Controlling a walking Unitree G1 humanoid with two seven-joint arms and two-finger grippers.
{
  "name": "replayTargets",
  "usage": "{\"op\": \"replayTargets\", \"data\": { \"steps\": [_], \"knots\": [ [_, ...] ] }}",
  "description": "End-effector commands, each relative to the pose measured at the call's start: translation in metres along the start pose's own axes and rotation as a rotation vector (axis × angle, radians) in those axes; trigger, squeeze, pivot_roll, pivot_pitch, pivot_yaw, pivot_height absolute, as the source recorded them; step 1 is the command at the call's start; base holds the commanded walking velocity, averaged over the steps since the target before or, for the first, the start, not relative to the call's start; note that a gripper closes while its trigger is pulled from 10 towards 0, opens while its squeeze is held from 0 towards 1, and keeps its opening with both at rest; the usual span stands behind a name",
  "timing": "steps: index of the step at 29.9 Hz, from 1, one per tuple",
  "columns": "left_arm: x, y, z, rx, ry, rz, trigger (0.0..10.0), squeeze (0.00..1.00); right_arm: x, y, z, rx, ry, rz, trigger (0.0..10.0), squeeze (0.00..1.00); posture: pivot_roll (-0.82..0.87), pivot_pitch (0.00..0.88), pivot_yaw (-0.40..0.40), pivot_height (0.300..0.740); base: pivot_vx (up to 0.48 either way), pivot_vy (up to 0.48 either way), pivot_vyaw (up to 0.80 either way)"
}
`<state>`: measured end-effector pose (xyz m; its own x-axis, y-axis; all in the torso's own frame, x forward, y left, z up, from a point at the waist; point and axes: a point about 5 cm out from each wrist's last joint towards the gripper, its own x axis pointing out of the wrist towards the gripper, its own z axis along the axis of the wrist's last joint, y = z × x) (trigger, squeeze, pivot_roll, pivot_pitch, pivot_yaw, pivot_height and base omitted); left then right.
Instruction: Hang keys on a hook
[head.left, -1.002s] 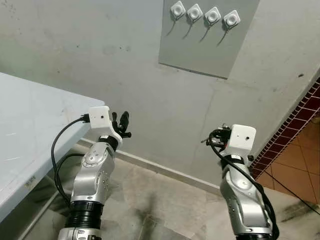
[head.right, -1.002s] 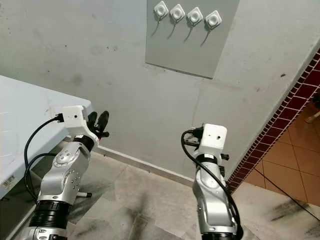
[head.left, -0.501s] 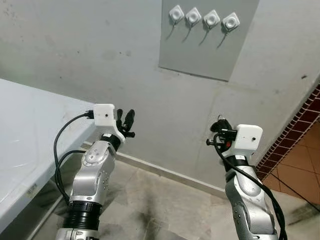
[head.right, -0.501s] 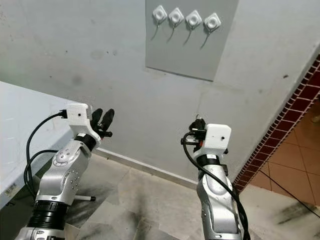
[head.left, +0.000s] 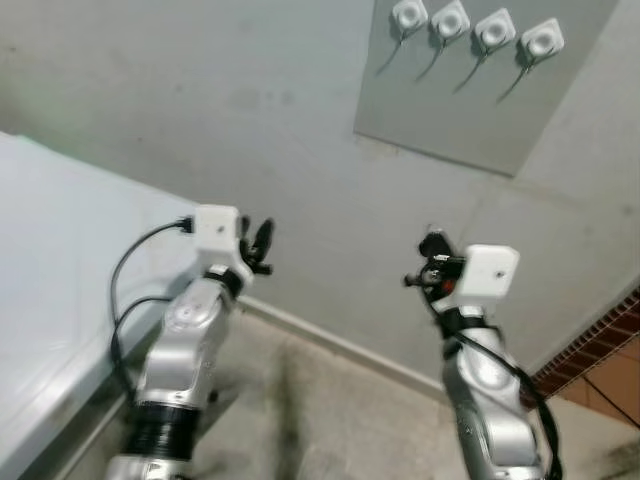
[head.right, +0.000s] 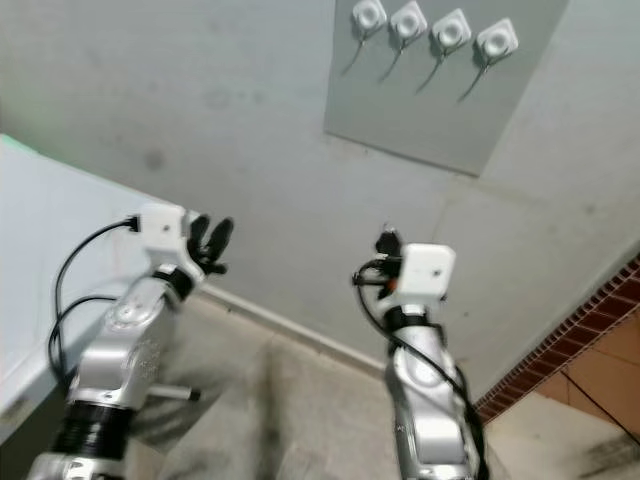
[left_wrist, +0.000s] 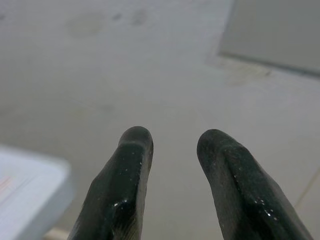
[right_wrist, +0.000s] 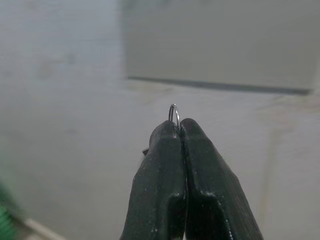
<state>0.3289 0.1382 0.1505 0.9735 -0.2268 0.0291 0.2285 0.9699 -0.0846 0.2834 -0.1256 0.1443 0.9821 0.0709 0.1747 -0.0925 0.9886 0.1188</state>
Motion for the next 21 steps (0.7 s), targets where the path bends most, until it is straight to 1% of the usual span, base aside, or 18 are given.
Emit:
{"op": "replayTargets", "data": {
  "steps": [1,9,11,16,19,21],
  "knots": [
    [0.0035,-0.013,0.0021,0.002,-0.009,-0.034,10.0,0.0,-0.0012,-0.0089,0.0029,-0.017,-0.011,-0.025,10.0,0.0,0.11,0.047,-0.028,0.74,0.454,0.0,0.0],
    [0.003,-0.0128,0.0015,-0.006,-0.008,-0.028,10.0,0.0,-0.0007,-0.0072,0.0027,-0.015,-0.012,-0.017,10.0,0.0,0.11,0.045,-0.031,0.74,0.447,0.0,0.0],
    [0.0029,-0.0128,0.0018,0.003,-0.009,-0.026,10.0,0.0,-0.0006,-0.007,0.0029,-0.015,-0.012,-0.015,10.0,0.0,0.11,0.043,-0.032,0.74,0.442,0.0,0.0],
    [0.0025,-0.0139,0.0019,-0.014,-0.018,-0.021,10.0,0.0,-0.0009,-0.0066,0.0027,-0.014,-0.011,-0.011,10.0,0.0,0.11,0.044,-0.033,0.74,0.419,0.0,0.0],
    [0.0023,-0.0123,0.0026,-0.041,-0.033,0.007,10.0,0.0,-0.0009,-0.0061,0.0025,-0.015,-0.01,-0.009,10.0,0.0,0.11,0.043,-0.034,0.74,0.0,0.0,0.0],
    [0.0027,-0.0121,0.0023,-0.033,-0.03,0.014,10.0,0.0,-0.0006,-0.0054,0.0024,-0.016,-0.01,-0.007,10.0,0.0,0.11,0.038,-0.036,0.74,0.0,0.0,0.0]
  ]
}}
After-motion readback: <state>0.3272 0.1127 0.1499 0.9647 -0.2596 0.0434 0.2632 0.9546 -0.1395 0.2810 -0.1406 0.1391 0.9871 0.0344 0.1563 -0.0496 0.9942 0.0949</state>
